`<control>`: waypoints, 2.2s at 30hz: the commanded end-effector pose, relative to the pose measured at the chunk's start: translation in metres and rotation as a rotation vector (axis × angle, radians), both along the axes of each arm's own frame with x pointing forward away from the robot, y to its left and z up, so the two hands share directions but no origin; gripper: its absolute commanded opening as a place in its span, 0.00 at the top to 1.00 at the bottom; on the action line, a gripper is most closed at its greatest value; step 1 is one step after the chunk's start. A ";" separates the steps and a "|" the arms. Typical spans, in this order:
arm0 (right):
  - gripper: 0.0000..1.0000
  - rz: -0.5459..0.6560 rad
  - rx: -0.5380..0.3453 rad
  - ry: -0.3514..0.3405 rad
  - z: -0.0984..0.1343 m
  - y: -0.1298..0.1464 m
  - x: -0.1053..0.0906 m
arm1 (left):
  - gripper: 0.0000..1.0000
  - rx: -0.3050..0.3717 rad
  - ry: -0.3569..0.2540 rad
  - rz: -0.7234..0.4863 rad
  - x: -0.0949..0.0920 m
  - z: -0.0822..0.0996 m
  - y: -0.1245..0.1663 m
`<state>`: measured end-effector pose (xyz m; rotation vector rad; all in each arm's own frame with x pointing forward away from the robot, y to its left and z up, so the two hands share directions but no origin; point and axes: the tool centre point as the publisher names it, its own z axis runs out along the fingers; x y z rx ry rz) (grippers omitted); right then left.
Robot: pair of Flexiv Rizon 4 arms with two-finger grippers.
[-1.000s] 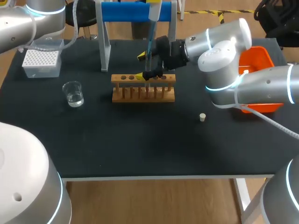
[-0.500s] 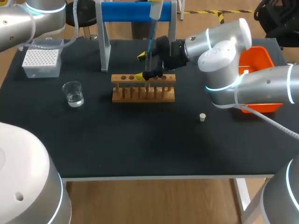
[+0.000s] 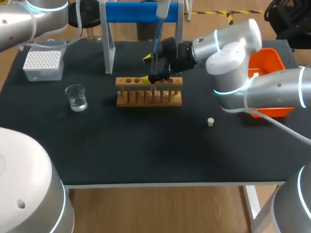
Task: Invert the test tube, pick up the pipette, mount the tip to pipette, aspirate from beaker and dispense into the tube, eject the tip, return the pipette, and cap with the stopper.
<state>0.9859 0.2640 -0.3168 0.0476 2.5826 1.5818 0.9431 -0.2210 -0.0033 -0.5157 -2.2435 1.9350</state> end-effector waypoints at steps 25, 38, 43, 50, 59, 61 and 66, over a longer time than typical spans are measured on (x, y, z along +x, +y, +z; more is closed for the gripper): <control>0.00 0.002 -0.002 0.002 0.000 0.000 0.001 | 1.00 -0.030 0.048 0.317 -0.053 -0.026 0.085; 0.00 0.002 -0.002 0.002 0.000 0.000 0.001 | 1.00 -0.059 0.087 0.409 -0.066 -0.046 0.083; 0.00 0.002 -0.002 0.002 0.000 0.000 0.001 | 1.00 -0.059 0.087 0.409 -0.066 -0.046 0.083; 0.00 0.002 -0.002 0.002 0.000 0.000 0.001 | 1.00 -0.059 0.087 0.409 -0.066 -0.046 0.083; 0.00 0.002 -0.002 0.002 0.000 0.000 0.001 | 1.00 -0.113 0.071 0.427 -0.066 -0.065 0.081; 0.00 0.002 -0.002 0.002 0.000 0.000 0.001 | 1.00 -0.134 0.059 0.442 -0.069 -0.066 0.078; 0.00 0.002 -0.002 0.002 0.000 0.000 0.001 | 1.00 -0.152 0.042 0.462 -0.076 -0.071 0.073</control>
